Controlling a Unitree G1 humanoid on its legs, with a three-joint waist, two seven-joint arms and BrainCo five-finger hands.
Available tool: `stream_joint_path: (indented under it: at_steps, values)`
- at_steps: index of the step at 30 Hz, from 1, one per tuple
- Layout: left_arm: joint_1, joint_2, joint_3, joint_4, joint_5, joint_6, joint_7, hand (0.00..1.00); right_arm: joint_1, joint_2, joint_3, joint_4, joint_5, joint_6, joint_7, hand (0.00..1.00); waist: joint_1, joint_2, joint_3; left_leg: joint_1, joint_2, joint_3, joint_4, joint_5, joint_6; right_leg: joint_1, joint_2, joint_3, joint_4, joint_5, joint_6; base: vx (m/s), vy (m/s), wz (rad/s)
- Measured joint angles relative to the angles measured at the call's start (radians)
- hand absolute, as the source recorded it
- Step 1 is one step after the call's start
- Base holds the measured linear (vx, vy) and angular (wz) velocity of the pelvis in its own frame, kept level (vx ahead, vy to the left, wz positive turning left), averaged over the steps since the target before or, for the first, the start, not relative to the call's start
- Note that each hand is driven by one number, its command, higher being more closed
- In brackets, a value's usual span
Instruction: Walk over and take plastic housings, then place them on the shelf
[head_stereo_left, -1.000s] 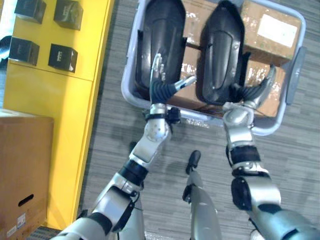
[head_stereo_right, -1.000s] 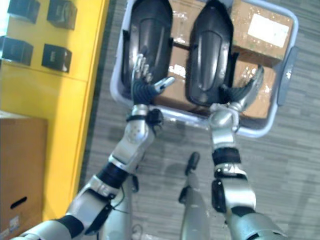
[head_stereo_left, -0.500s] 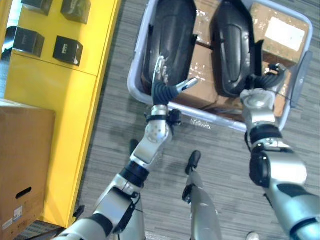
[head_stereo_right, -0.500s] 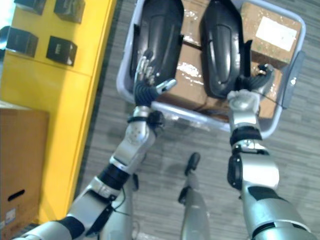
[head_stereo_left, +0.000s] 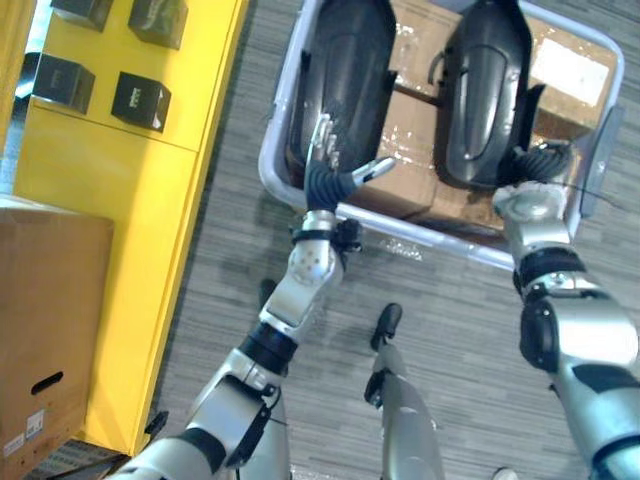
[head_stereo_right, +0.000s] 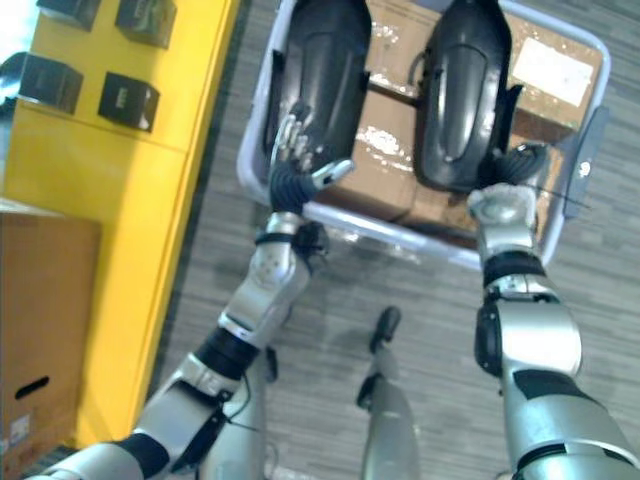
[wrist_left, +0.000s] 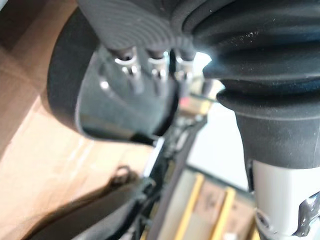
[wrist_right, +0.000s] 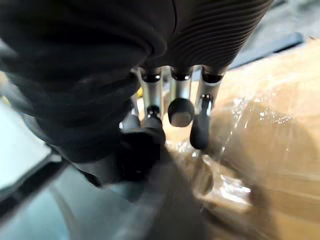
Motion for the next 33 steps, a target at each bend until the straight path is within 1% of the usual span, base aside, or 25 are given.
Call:
stream_joint_path:
  at_steps: [1, 2, 3, 4, 5, 6, 8, 12, 16, 20, 24, 26, 28, 30, 31, 33]
  values:
    - [0.0, 0.0, 0.004, 0.0, 0.0, 0.0, 0.0, 0.0, 0.019, 0.008, 0.0, -0.036, -0.014, 0.005, -0.005, 1.0, 0.0, 0.0, 0.0, 0.005, -0.001, 0.0, -0.001, 0.0, 0.0, 0.006, 0.0, -0.002, -0.004, 0.0, 0.0, 0.02, -0.003, 0.03]
    - [0.001, 0.003, 0.015, 0.0, 0.0, 0.0, 0.0, 0.0, 0.052, 0.024, 0.001, -0.102, -0.077, 0.026, -0.02, 1.0, 0.002, 0.0, 0.0, 0.012, -0.003, 0.0, -0.004, 0.0, 0.0, 0.013, -0.001, -0.005, -0.007, 0.0, 0.0, 0.0, 0.0, 0.0]
    - [0.001, 0.006, 0.024, 0.0, 0.0, 0.0, 0.001, 0.0, 0.076, 0.03, 0.003, -0.147, -0.108, 0.037, -0.03, 1.0, 0.003, 0.0, 0.0, 0.015, -0.003, 0.0, -0.004, 0.0, 0.0, 0.016, -0.001, -0.006, -0.007, 0.0, 0.0, 0.02, 0.0, 0.04]
    - [0.001, 0.01, 0.033, 0.0, 0.0, 0.0, 0.003, 0.0, 0.104, 0.031, 0.004, -0.203, -0.166, 0.043, -0.038, 1.0, 0.001, 0.0, 0.0, 0.016, -0.005, -0.001, -0.004, 0.0, 0.0, 0.022, -0.002, -0.011, -0.01, 0.0, 0.0, 0.01, 0.002, 0.06]
    - [0.002, 0.013, 0.034, 0.0, 0.0, 0.0, 0.004, 0.0, 0.113, 0.031, 0.005, -0.223, -0.192, 0.044, -0.045, 1.0, -0.001, 0.0, 0.0, 0.018, -0.006, -0.001, -0.004, 0.0, 0.0, 0.025, -0.002, -0.014, -0.01, 0.0, 0.0, 0.02, 0.005, 0.1]
    - [0.005, 0.025, 0.034, 0.0, 0.0, 0.0, 0.004, 0.0, 0.135, 0.031, 0.006, -0.271, -0.241, 0.051, -0.059, 1.0, -0.001, 0.0, 0.0, 0.029, -0.009, -0.001, -0.008, 0.0, 0.0, 0.037, -0.004, -0.017, -0.01, 0.0, 0.0, 0.02, 0.01, 0.07]
    - [0.012, 0.046, 0.034, 0.0, 0.001, -0.001, 0.004, 0.0, 0.151, 0.031, 0.033, -0.32, -0.295, 0.062, -0.069, 1.0, -0.002, 0.0, 0.0, 0.058, -0.011, 0.001, -0.017, 0.0, 0.0, 0.059, -0.008, -0.016, -0.01, 0.0, -0.001, 0.01, 0.006, 0.02]
    - [0.014, 0.049, 0.037, -0.001, 0.001, -0.001, 0.004, 0.0, 0.2, 0.035, 0.044, -0.434, -0.365, 0.063, -0.073, 1.0, 0.0, 0.0, 0.0, 0.089, -0.012, 0.003, -0.032, 0.001, -0.001, 0.085, -0.008, -0.018, -0.01, -0.006, -0.009, 0.01, 0.001, 0.01]
    - [0.037, 0.069, 0.036, -0.001, 0.002, -0.001, 0.003, 0.0, 0.223, 0.055, 0.043, -0.48, -0.386, 0.063, -0.095, 1.0, -0.012, -0.002, -0.004, 0.123, -0.011, 0.005, -0.04, 0.001, -0.001, 0.115, -0.008, -0.018, -0.01, -0.015, -0.009, 0.0, 0.0, 0.0]
    - [0.038, 0.087, 0.039, 0.0, 0.005, -0.001, 0.003, 0.0, 0.241, 0.06, 0.051, -0.503, -0.398, 0.062, -0.093, 1.0, -0.012, -0.004, -0.008, 0.131, -0.009, 0.014, -0.043, 0.001, -0.001, 0.116, -0.008, -0.014, -0.009, -0.015, -0.01, 0.0, -0.005, -0.04]
    - [0.037, 0.087, 0.062, 0.002, 0.003, -0.001, 0.003, 0.0, 0.247, 0.088, 0.061, -0.504, -0.398, 0.064, -0.093, 1.0, -0.013, -0.004, -0.009, 0.144, -0.003, 0.029, -0.044, 0.001, -0.001, 0.117, -0.007, -0.001, -0.007, -0.014, -0.011, 0.0, -0.009, -0.09]
    - [0.032, 0.087, 0.064, 0.021, 0.0, -0.001, 0.003, 0.0, 0.247, 0.091, 0.059, -0.508, -0.398, 0.066, -0.093, 1.0, -0.015, -0.004, -0.009, 0.152, -0.002, 0.034, -0.045, 0.001, -0.002, 0.121, -0.006, 0.007, -0.006, -0.015, -0.011, 0.0, -0.012, -0.07]
    - [0.003, 0.086, 0.064, 0.065, 0.0, 0.003, 0.003, 0.0, 0.247, 0.092, 0.058, -0.548, -0.398, 0.066, -0.095, 1.0, -0.02, -0.005, -0.009, 0.155, 0.001, 0.034, -0.045, 0.0, -0.002, 0.124, -0.004, 0.007, -0.006, -0.015, -0.011, 0.0, 0.0, 0.0]
    - [-0.046, 0.085, 0.063, 0.127, 0.001, 0.016, 0.002, 0.0, 0.246, 0.096, 0.057, -0.586, -0.405, 0.065, -0.097, 1.0, -0.02, -0.007, -0.01, 0.155, 0.003, 0.036, -0.045, 0.0, -0.002, 0.124, -0.002, 0.008, -0.006, -0.016, -0.011, -0.03, -0.019, -0.03]
    - [-0.073, 0.086, 0.063, 0.168, 0.001, 0.022, 0.001, 0.0, 0.245, 0.104, 0.058, -0.588, -0.405, 0.064, -0.097, 1.0, -0.021, -0.015, -0.014, 0.155, 0.004, 0.039, -0.046, 0.0, -0.002, 0.121, -0.002, 0.009, -0.006, -0.016, -0.011, -0.03, -0.017, -0.09]
    - [-0.131, 0.09, 0.064, 0.265, 0.001, 0.028, 0.001, 0.0, 0.245, 0.131, 0.059, -0.586, -0.405, 0.064, -0.097, 1.0, -0.022, -0.04, -0.029, 0.153, 0.006, 0.049, -0.052, 0.0, -0.002, 0.108, -0.003, 0.015, -0.006, -0.017, -0.012, -0.02, -0.018, -0.1]
